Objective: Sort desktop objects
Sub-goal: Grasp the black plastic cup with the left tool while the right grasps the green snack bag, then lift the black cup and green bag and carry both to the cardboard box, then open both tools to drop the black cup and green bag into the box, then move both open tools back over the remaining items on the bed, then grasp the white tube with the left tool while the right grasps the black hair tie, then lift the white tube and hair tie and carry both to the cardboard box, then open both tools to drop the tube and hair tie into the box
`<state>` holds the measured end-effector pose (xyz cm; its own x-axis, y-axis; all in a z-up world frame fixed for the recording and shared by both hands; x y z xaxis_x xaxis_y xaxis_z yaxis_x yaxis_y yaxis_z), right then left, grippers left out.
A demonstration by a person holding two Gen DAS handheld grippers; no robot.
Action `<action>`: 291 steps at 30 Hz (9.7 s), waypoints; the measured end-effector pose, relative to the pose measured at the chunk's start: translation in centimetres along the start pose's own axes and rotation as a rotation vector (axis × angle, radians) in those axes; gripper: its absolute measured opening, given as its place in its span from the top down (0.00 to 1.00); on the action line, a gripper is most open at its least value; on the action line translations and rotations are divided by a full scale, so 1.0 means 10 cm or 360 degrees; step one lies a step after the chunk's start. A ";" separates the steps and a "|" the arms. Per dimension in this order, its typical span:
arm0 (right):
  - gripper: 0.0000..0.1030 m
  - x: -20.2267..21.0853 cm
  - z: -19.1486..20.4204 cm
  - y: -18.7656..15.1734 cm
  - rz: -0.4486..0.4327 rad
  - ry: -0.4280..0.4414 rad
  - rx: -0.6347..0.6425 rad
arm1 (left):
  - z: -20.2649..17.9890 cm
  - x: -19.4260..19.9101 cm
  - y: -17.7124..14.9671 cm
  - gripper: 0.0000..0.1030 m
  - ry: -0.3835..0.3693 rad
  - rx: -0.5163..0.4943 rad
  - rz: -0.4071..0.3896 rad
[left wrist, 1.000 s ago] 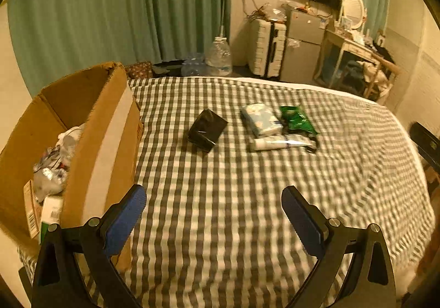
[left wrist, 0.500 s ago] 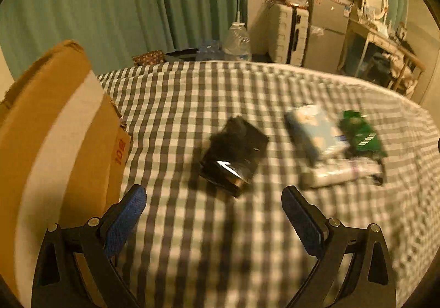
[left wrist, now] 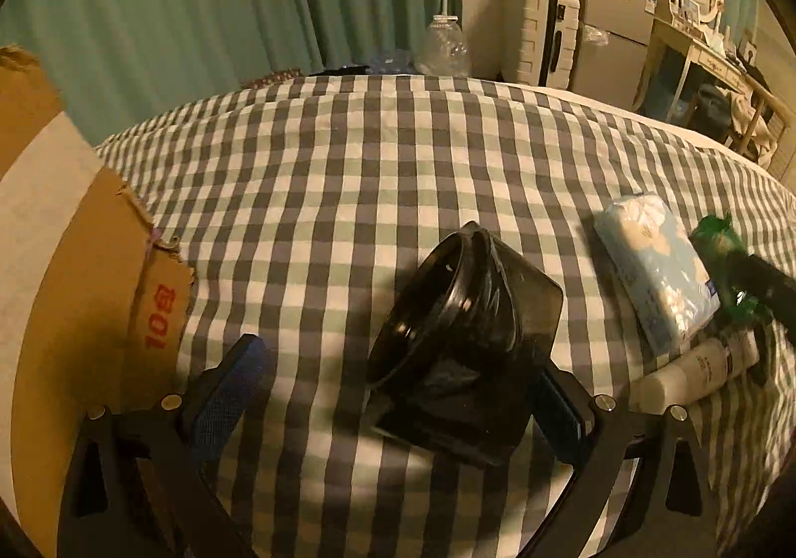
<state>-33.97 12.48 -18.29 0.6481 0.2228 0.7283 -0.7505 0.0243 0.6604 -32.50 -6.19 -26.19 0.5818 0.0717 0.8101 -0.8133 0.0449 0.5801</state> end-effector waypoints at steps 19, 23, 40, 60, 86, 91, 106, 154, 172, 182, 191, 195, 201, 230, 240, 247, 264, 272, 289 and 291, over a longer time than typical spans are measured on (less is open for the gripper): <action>0.71 1.63 -0.09 -0.91 0.0025 -0.0112 -0.0118 | -0.13 1.20 -0.83 0.46 -0.0278 0.0004 0.0079; 0.71 2.07 0.08 -0.93 -0.0078 -0.0094 -0.0069 | -0.11 1.47 -0.94 0.46 -0.0257 -0.0013 0.0053; 0.71 3.35 1.52 -0.71 -0.0346 -0.0019 0.0237 | 0.95 3.33 -0.52 0.46 -0.0302 0.0126 -0.0438; 0.71 2.05 3.46 -0.52 0.0061 0.0407 0.0288 | 2.52 2.59 -0.68 0.46 -0.0137 0.0183 -0.0297; 0.34 3.30 2.19 -0.56 -0.0523 -0.0167 0.0307 | 1.41 3.00 -1.00 0.04 -0.0102 -0.0099 -0.0294; 0.32 3.51 1.75 -0.56 -0.0608 -0.0167 0.0251 | 0.88 3.22 -0.97 0.04 -0.0172 -0.0093 -0.0336; 0.24 2.86 0.18 -0.77 -0.0495 -0.0104 -0.0182 | -0.46 2.64 -0.94 0.04 -0.0298 -0.0077 -0.0252; 0.24 1.21 -0.62 -0.68 -0.0063 -0.0247 -0.0213 | -0.78 0.91 -0.61 0.65 -0.0438 0.0182 0.0434; 0.32 1.09 -0.29 -0.90 0.0149 0.0273 -0.0181 | -0.79 1.02 -0.77 0.66 -0.0515 0.0283 0.0501; 0.41 0.97 -0.04 -1.28 0.0526 0.0325 -0.0181 | -0.62 1.27 -0.83 0.54 -0.0427 0.0300 0.0458; 0.95 1.10 -0.11 -1.17 0.0329 0.0170 -0.0146 | -0.87 1.30 -1.01 0.43 -0.0480 0.0394 0.0555; 0.95 1.09 -0.44 -1.11 0.0298 0.0229 -0.0384 | -1.01 1.26 -1.02 0.52 -0.0515 0.0425 0.0490; 0.95 1.01 -0.64 -1.11 0.0326 0.0302 -0.0563 | -1.05 1.31 -1.02 0.77 -0.0549 0.0446 0.0401; 0.96 0.96 -0.48 -1.12 0.0351 0.0216 -0.0481 | -1.15 1.23 -1.03 0.37 -0.0450 0.0101 0.0345; 0.96 0.90 -0.67 -1.03 0.0274 0.0277 -0.0575 | -1.05 1.25 -1.12 0.75 -0.0498 0.0040 0.0333; 0.96 1.15 -0.56 -1.09 0.0232 0.0304 -0.0537 | -0.88 1.56 -1.17 0.75 -0.0513 -0.0016 0.0239; 0.96 2.55 1.29 -0.57 -0.0052 0.0567 -0.0033 | 0.35 2.70 -0.30 0.75 -0.0654 0.0161 -0.0142; 0.96 2.70 2.73 -0.19 -0.0032 0.0819 0.0253 | 1.64 2.90 0.17 0.75 -0.0534 0.0179 -0.0153; 0.60 1.63 3.53 -0.27 0.0201 0.0632 0.0145 | 2.63 1.96 -0.40 0.25 -0.0466 0.0172 0.0046; 0.60 1.59 3.47 -0.19 0.0212 0.0641 0.0057 | 2.71 1.96 -0.40 0.24 -0.0488 0.0226 0.0078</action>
<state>-17.78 -17.82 -1.63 0.4381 0.5850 0.6825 -0.8146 -0.0627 0.5767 -17.65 -32.01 -10.33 0.5342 -0.2336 0.8124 -0.8439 -0.0921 0.5285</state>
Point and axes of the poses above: each gripper's, at about its wrist camera, not at the fingertips, and x roughly against the way its jaws point, z to its left, y to its top, the point moved 4 cm from there along -x, roughly the way its jaws point
